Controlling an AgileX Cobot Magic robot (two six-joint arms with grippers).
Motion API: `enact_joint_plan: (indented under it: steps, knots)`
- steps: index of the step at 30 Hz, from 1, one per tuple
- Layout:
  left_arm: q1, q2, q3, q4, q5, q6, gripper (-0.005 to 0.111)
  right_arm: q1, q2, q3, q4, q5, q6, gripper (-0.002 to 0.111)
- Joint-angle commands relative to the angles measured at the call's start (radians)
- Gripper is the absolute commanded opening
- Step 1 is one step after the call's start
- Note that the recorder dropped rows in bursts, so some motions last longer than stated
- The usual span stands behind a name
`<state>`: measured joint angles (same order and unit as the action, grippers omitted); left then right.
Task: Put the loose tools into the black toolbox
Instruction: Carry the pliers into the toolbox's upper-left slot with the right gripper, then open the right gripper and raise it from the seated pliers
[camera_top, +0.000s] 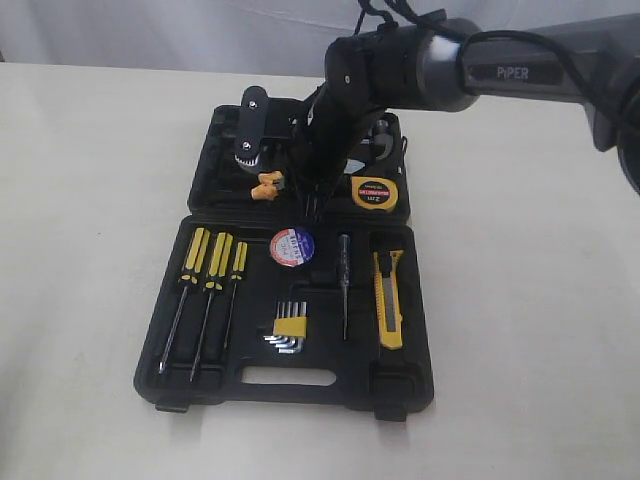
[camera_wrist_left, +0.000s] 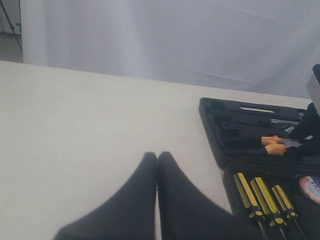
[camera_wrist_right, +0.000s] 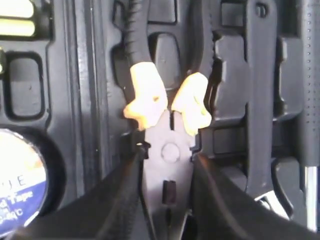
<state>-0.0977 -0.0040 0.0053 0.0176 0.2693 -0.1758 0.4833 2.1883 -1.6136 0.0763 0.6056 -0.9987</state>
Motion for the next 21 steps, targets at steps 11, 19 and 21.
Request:
enact_joint_plan:
  steps: [11, 19, 21]
  knots:
    - [-0.006, 0.004, -0.005, 0.005, 0.001, 0.000, 0.000, -0.003, -0.024, -0.001, -0.018, 0.020, -0.010, 0.045]
    - [-0.006, 0.004, -0.005, 0.005, 0.001, 0.000, 0.000, -0.003, -0.037, -0.001, 0.155, 0.018, -0.005, -0.001]
    - [-0.006, 0.004, -0.005, 0.005, 0.001, 0.000, 0.000, -0.003, -0.019, -0.001, 0.158, -0.003, -0.005, -0.001]
